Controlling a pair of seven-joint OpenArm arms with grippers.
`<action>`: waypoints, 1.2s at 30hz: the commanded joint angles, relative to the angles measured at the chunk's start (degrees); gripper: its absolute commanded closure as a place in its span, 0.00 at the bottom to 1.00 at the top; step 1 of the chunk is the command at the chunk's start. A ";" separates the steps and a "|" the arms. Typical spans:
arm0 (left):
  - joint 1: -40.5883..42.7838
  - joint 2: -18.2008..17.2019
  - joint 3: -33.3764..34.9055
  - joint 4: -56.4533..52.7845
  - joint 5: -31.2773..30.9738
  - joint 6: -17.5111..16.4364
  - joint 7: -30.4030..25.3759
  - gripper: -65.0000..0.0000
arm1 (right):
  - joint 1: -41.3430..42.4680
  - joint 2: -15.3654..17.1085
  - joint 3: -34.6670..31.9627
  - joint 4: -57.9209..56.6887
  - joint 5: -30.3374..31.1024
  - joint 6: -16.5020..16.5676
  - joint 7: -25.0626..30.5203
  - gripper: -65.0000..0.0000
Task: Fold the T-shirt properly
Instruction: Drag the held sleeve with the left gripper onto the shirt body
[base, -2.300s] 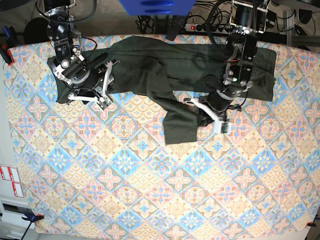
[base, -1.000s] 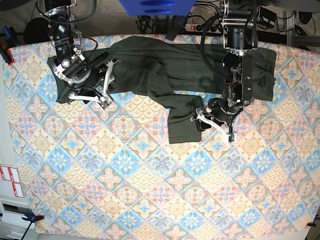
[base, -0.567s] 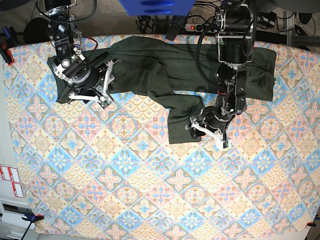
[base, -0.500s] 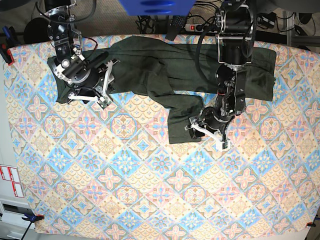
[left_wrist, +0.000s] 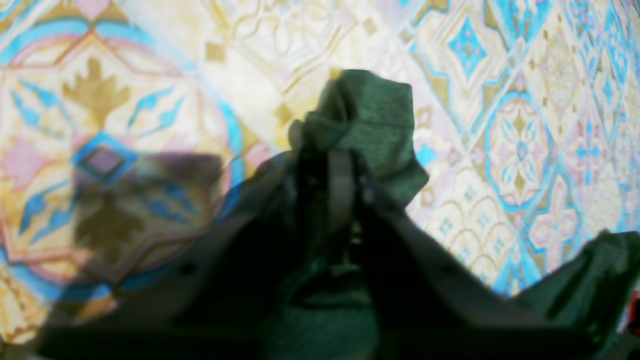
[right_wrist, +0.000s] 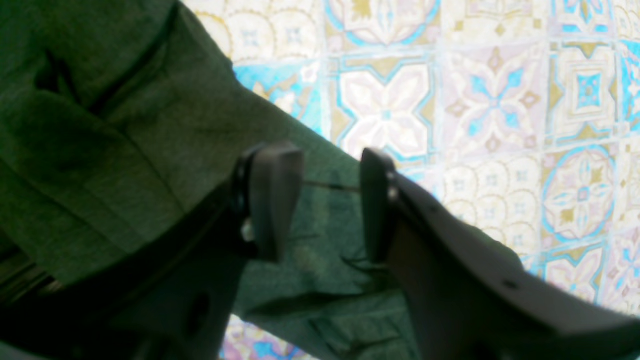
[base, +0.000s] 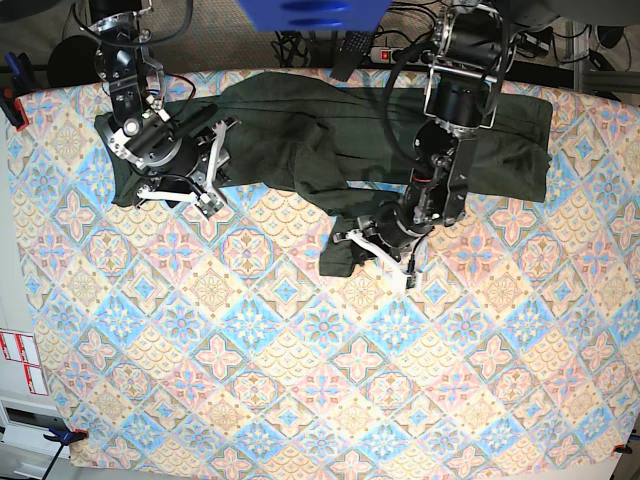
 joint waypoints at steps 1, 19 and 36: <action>-0.48 -0.62 -0.07 0.85 -0.47 0.32 0.98 1.00 | 0.31 0.41 0.32 0.99 0.05 -0.09 0.94 0.64; 24.57 -10.64 -7.90 42.87 -1.35 0.67 1.42 1.00 | 0.49 0.41 0.32 0.82 0.05 -0.09 1.03 0.64; 44.53 -13.36 -26.45 58.61 -13.22 0.41 1.42 1.00 | 0.49 0.41 0.23 0.82 0.05 -0.09 1.03 0.64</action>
